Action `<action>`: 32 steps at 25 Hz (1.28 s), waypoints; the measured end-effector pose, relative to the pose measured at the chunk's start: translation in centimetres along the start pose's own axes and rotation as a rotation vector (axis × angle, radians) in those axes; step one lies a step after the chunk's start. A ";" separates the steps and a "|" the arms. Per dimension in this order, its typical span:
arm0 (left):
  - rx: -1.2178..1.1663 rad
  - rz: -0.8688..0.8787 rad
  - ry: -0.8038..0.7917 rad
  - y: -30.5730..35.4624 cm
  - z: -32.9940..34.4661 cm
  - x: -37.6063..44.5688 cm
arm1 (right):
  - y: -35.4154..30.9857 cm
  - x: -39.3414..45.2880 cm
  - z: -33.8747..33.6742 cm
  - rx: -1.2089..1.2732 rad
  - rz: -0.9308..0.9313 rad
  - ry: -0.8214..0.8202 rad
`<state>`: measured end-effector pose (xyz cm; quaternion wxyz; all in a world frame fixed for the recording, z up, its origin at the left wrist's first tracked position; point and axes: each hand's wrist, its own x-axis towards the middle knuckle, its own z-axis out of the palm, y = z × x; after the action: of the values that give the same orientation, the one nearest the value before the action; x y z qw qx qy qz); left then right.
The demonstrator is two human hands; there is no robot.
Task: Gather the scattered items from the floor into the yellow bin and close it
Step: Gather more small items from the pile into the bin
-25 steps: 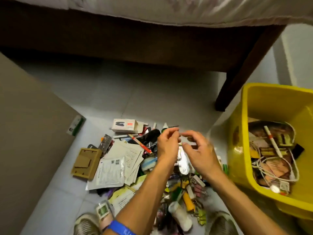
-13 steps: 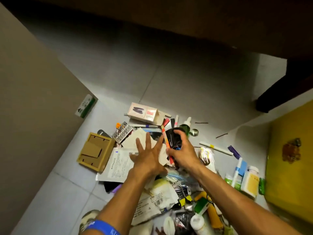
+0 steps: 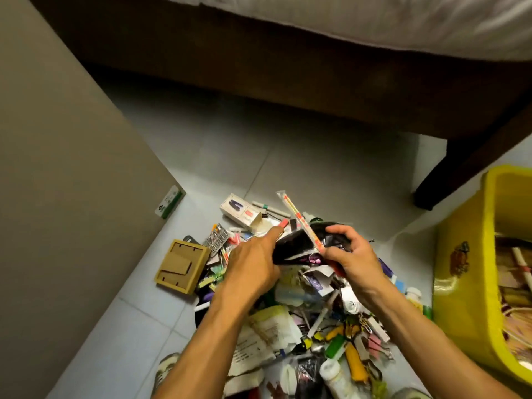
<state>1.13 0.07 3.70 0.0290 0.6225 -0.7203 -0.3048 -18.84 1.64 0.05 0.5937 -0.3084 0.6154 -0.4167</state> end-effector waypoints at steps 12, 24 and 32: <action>-1.059 -0.055 0.207 16.1 -4.9 -1.9 | -9.0 -13.2 -19.9 0.536 -0.442 0.447; -1.435 -0.208 -0.217 35.7 10.3 3.1 | -1.1 -13.6 -27.3 0.006 -0.037 0.956; -1.120 -0.263 0.010 22.1 10.7 2.2 | -1.0 -11.1 -16.8 -0.574 -0.277 0.653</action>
<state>-23.31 3.27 4.76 0.3194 0.5980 -0.3652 -0.6379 -34.39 13.33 5.31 0.1978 -0.3925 0.8138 -0.3801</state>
